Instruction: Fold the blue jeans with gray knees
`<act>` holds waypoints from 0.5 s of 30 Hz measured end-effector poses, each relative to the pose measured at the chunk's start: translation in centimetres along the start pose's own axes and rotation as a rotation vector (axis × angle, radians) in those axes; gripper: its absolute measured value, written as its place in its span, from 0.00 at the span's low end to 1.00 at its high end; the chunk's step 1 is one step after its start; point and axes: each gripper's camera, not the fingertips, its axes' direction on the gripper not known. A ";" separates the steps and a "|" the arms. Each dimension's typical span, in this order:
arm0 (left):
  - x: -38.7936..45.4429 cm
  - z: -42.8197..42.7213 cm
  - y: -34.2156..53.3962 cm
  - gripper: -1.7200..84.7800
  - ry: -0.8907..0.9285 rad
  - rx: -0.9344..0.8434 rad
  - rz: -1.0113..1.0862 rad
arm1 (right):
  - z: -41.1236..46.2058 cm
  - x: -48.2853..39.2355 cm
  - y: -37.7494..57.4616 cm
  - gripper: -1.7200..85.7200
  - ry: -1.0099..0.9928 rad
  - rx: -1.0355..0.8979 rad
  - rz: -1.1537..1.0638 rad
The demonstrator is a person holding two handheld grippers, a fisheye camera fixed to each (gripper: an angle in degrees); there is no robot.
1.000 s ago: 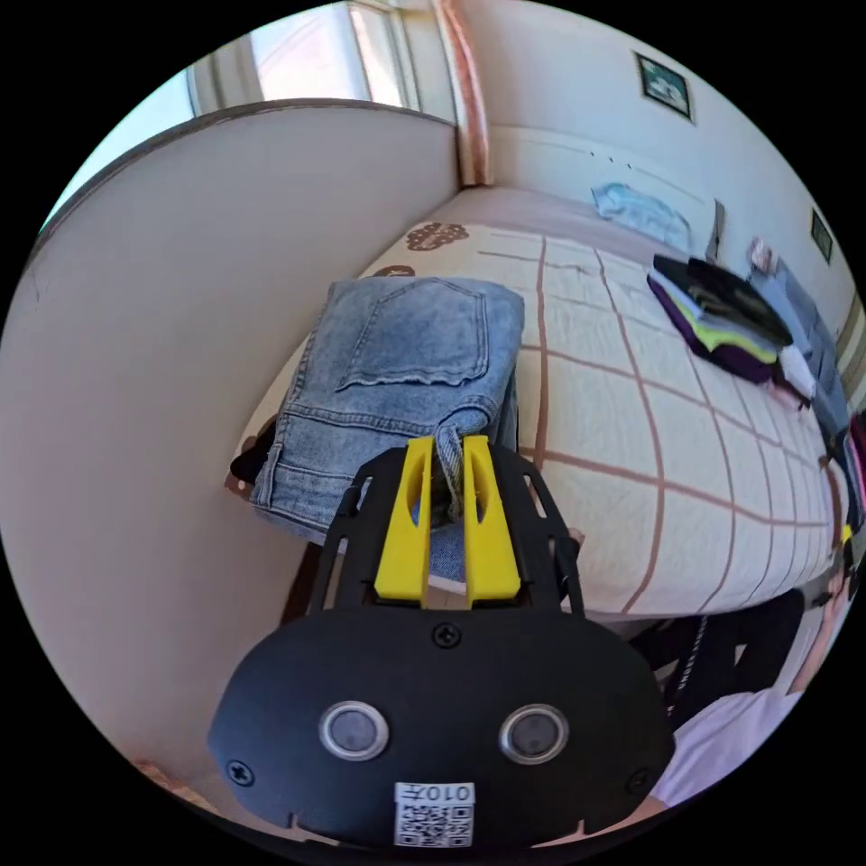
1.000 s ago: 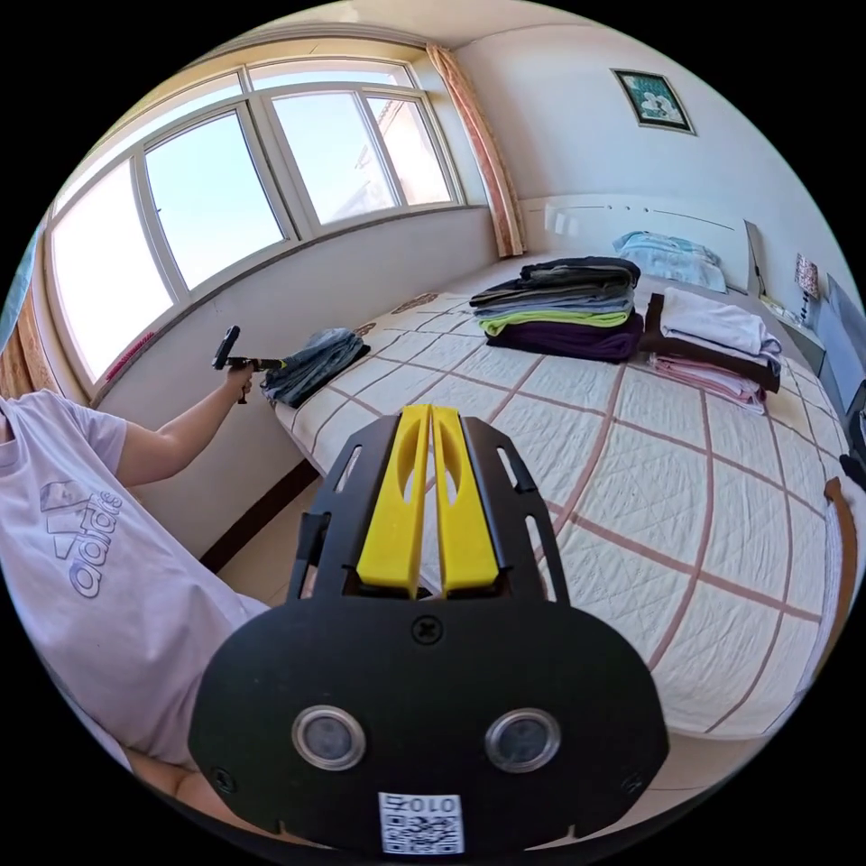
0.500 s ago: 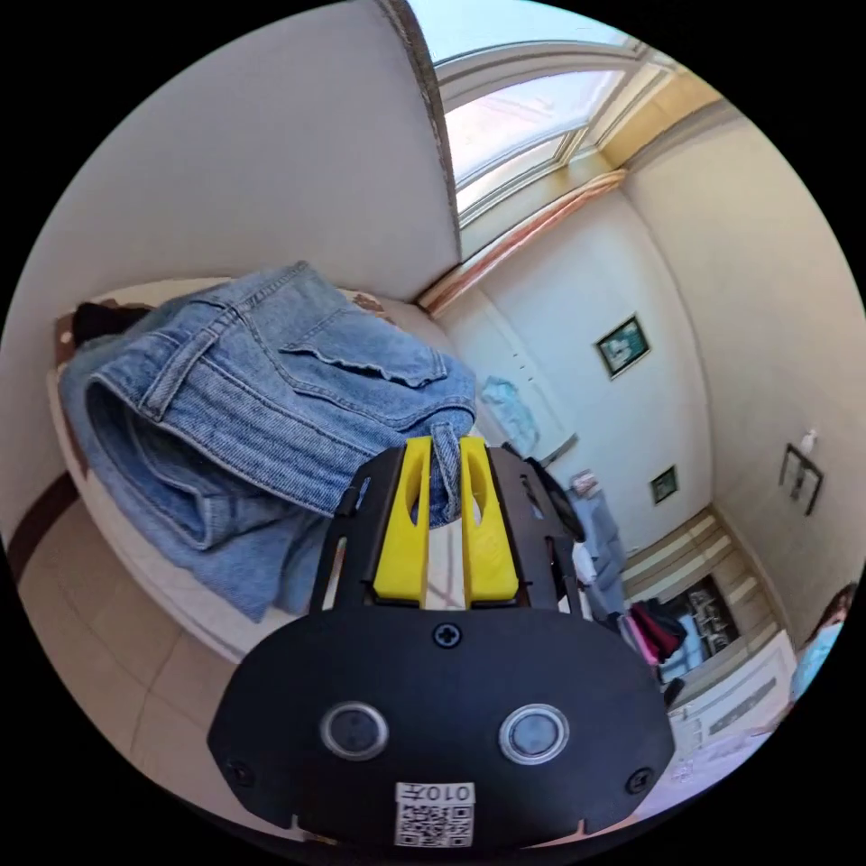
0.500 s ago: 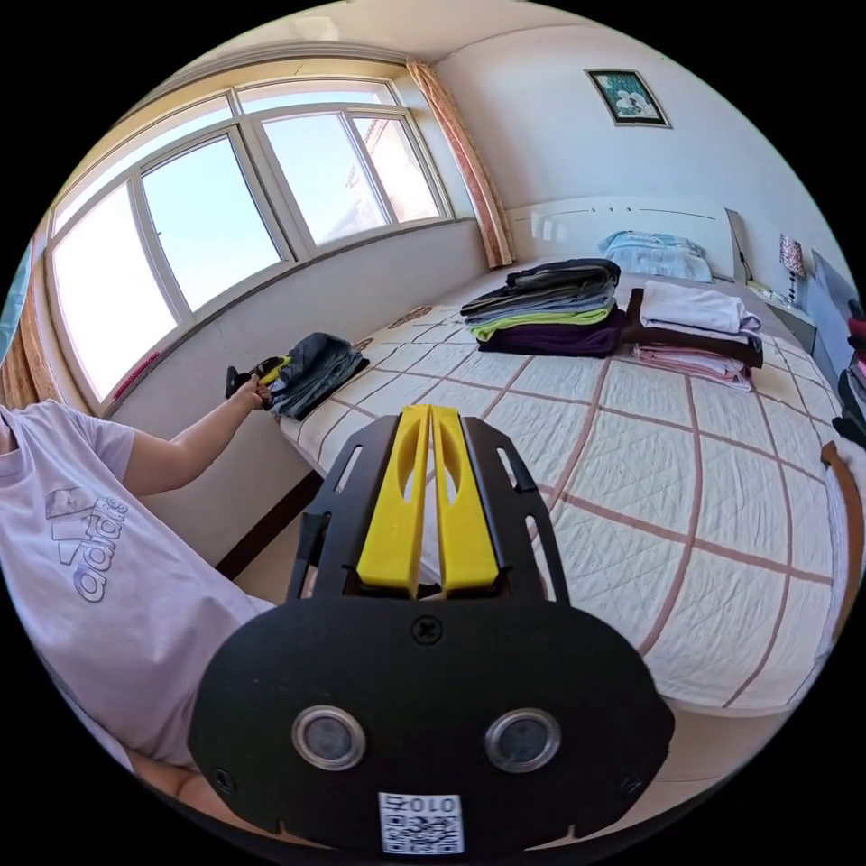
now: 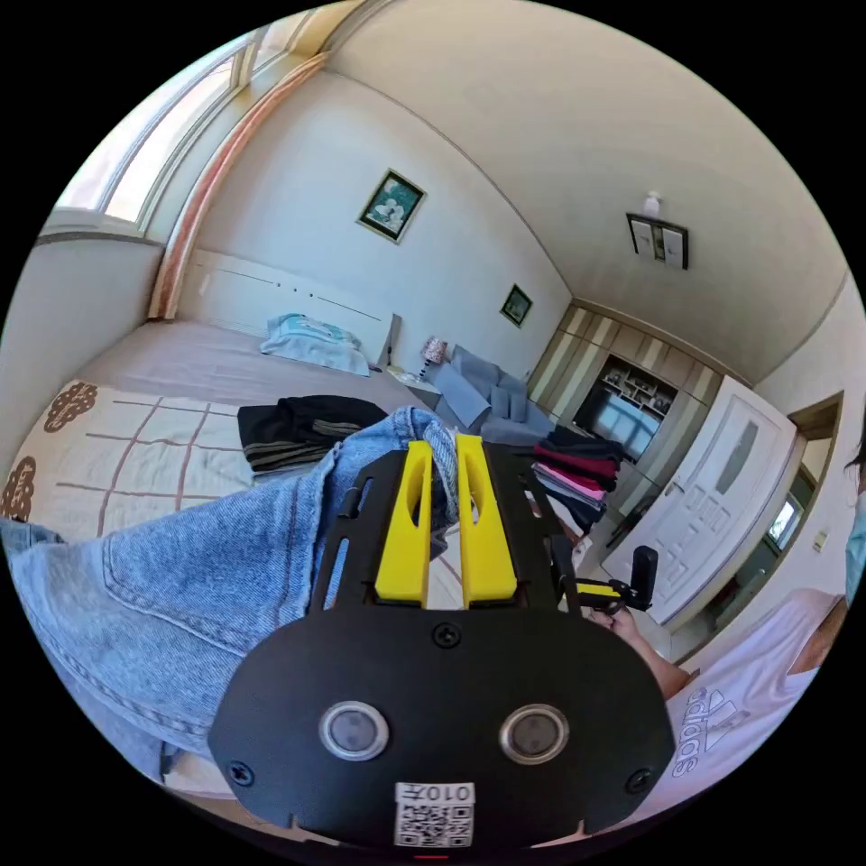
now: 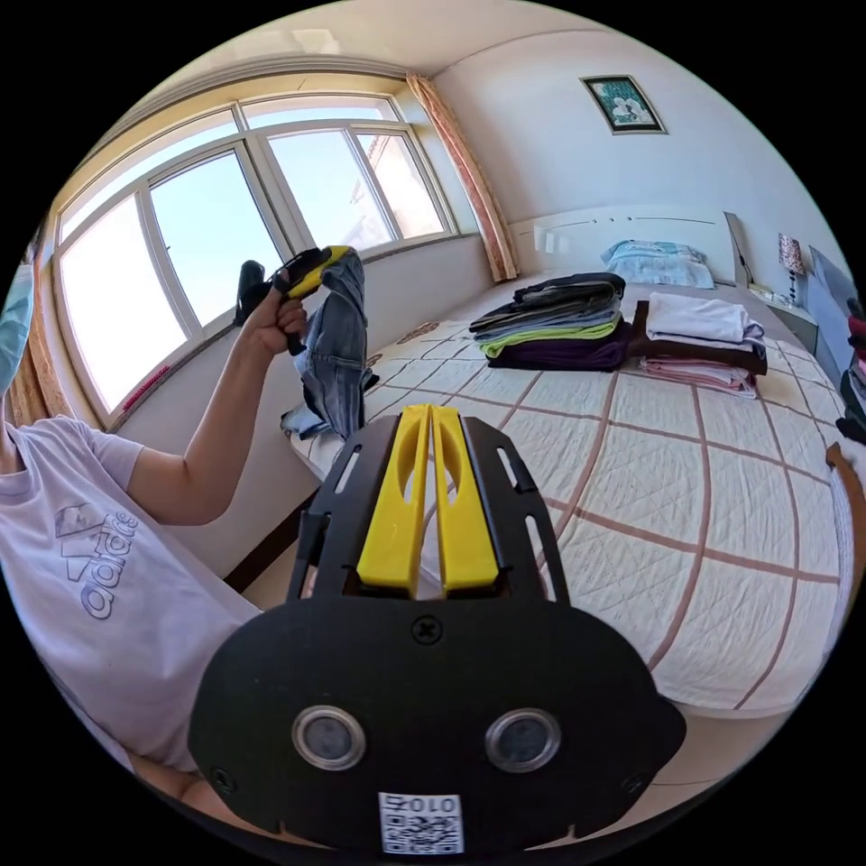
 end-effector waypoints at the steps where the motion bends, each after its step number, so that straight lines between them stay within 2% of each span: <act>1: 4.3 3.1 0.7 0.09 0.093 -0.034 0.077 | -0.3 0.0 0.2 0.05 0.026 0.001 0.008; 4: 13.0 11.5 4.1 0.10 0.350 -0.184 0.210 | -1.5 0.9 1.0 0.05 0.109 0.029 0.081; 7: 15.4 21.3 10.3 0.10 0.465 -0.425 0.166 | -3.0 2.6 2.4 0.05 0.166 0.078 0.195; 9: 15.1 25.0 15.0 0.09 0.430 -0.516 0.109 | -3.6 3.5 3.3 0.06 0.182 0.057 0.242; 12: 14.6 25.6 21.1 0.08 0.372 -0.475 0.049 | -4.1 4.0 4.7 0.07 0.197 0.015 0.264; 15: 13.9 23.4 23.9 0.07 0.464 -0.354 0.026 | -3.7 3.7 5.6 0.10 0.233 -0.015 0.218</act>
